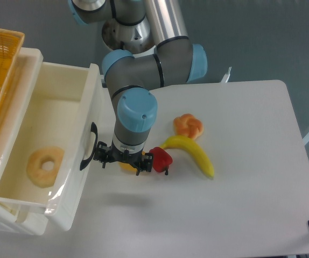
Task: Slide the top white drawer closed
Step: 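Push the drawer front inward into the cabinet with the gripper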
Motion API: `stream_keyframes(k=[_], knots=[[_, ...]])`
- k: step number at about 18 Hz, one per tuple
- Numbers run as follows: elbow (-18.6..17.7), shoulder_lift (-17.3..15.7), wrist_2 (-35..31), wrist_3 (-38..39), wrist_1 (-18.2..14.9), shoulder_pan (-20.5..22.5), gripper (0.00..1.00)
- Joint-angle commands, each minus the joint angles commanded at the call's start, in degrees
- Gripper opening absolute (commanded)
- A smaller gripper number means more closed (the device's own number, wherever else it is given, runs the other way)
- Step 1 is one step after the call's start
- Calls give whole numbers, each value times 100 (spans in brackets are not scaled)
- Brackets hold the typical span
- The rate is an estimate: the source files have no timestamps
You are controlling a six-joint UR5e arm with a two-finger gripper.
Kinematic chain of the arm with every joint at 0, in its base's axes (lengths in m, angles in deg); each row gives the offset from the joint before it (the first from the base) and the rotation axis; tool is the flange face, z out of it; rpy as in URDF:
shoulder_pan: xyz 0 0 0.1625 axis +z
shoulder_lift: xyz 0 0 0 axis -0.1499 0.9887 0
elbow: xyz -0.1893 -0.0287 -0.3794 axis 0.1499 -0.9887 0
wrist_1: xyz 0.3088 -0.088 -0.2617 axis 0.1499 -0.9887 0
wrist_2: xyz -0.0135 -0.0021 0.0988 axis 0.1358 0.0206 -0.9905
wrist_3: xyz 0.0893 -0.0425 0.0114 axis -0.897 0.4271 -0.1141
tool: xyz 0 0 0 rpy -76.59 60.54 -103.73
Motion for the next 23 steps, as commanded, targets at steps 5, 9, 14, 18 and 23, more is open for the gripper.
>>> stream_keyframes(k=[5, 9, 14, 18, 23], knots=[[-9, 0, 0, 0, -9, -88, 100], [-9, -26, 18, 0, -53, -167, 100], [-17, -35, 132, 9, -53, -298, 100], [-44, -79, 176, 9, -53, -430, 100], [-44, -88, 185, 9, -44, -589, 100]])
